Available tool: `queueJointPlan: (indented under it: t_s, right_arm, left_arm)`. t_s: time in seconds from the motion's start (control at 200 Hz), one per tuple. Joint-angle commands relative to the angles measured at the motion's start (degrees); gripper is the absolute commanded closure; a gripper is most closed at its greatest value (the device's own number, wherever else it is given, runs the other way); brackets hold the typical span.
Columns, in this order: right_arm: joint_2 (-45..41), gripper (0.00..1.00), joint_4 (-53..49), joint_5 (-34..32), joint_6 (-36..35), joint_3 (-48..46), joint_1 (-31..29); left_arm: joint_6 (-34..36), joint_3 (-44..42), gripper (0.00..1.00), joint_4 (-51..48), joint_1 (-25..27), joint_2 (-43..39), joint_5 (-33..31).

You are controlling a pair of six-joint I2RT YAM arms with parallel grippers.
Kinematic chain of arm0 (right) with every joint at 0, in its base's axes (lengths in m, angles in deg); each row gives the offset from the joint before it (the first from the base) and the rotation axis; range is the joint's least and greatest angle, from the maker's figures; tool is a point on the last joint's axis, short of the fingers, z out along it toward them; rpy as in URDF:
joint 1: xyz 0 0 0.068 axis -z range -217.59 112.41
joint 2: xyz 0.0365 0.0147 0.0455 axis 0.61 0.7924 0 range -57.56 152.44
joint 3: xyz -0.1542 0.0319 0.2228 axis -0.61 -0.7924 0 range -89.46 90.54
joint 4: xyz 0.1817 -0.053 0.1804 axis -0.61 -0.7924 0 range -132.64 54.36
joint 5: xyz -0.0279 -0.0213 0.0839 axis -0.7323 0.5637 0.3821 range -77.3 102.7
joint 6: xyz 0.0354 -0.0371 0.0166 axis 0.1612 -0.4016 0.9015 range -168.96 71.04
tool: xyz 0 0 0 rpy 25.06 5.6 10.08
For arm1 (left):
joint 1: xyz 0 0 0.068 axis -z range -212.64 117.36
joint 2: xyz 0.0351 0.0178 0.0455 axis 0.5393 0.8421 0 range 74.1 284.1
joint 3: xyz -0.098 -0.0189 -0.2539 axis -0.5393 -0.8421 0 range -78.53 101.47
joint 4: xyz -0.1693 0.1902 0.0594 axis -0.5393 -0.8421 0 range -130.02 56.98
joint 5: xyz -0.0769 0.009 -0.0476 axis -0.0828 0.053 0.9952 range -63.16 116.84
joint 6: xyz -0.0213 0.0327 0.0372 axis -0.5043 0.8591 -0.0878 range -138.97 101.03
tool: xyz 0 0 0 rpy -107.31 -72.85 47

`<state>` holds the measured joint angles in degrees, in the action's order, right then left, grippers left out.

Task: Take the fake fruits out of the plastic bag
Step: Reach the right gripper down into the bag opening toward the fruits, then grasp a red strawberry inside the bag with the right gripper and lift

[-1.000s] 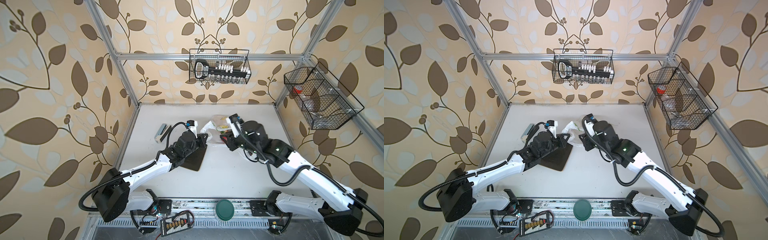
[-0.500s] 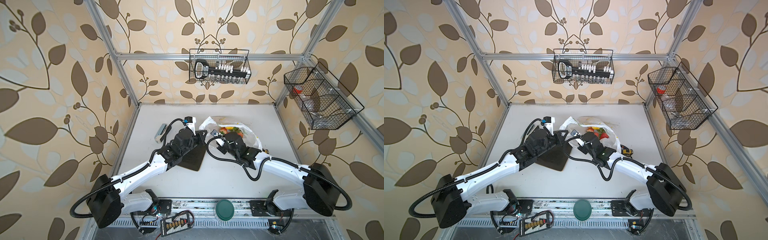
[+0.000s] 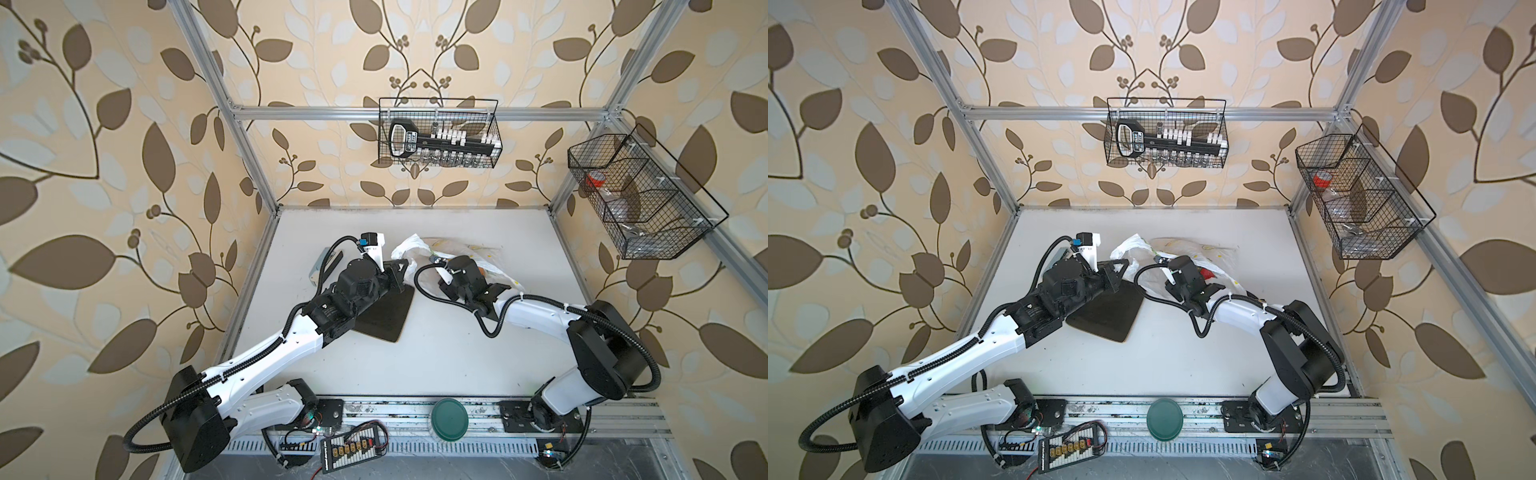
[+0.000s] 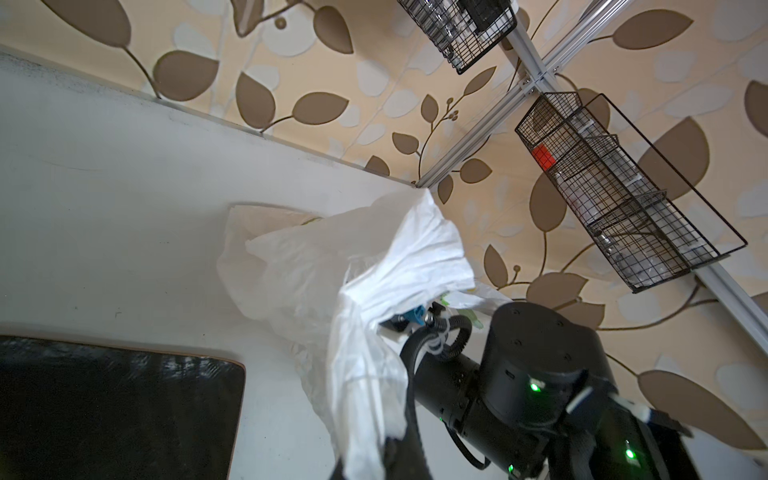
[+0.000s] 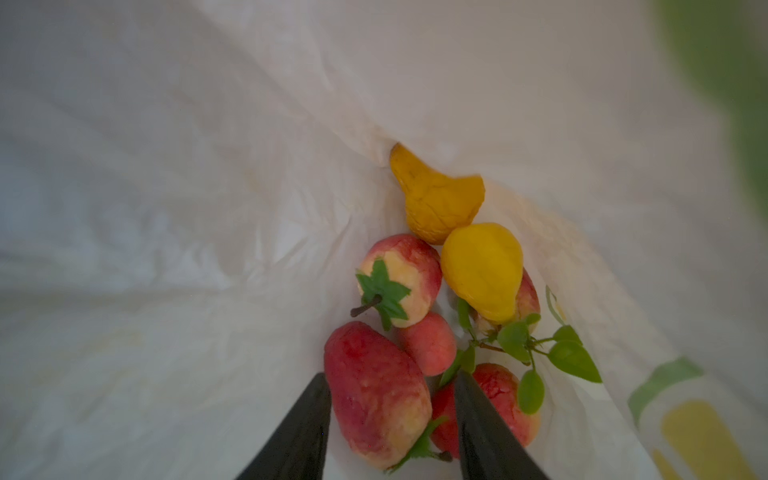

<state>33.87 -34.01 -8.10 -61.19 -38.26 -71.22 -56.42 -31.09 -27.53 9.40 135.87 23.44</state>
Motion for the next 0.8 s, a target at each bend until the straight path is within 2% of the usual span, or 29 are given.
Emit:
queueJointPlan:
  t_s: [0.0,0.125,0.285,0.5,0.795]
  right_arm:
    - [2.27,0.43,-10.18,-0.51,22.00,4.33,1.23]
    - [5.04,0.36,-9.57,2.72,34.00,6.00,1.45]
    - [9.84,0.29,-6.97,3.60,42.30,10.24,1.51]
    - [15.81,0.25,-5.09,-3.43,45.11,13.98,1.96]
    - [22.96,0.25,-4.79,-7.37,44.32,18.16,3.47]
  left_arm:
    - [1.46,-1.43,1.00,-0.98,0.15,-2.77,0.96]
    - [1.23,-2.91,1.00,-2.95,0.15,-3.48,4.09]
    - [0.61,-4.41,1.00,-4.91,0.25,-4.38,6.84]
    - [0.62,-4.68,1.00,-5.85,0.32,-4.86,7.53]
    - [0.37,-4.40,1.00,-6.51,0.34,-5.07,7.35]
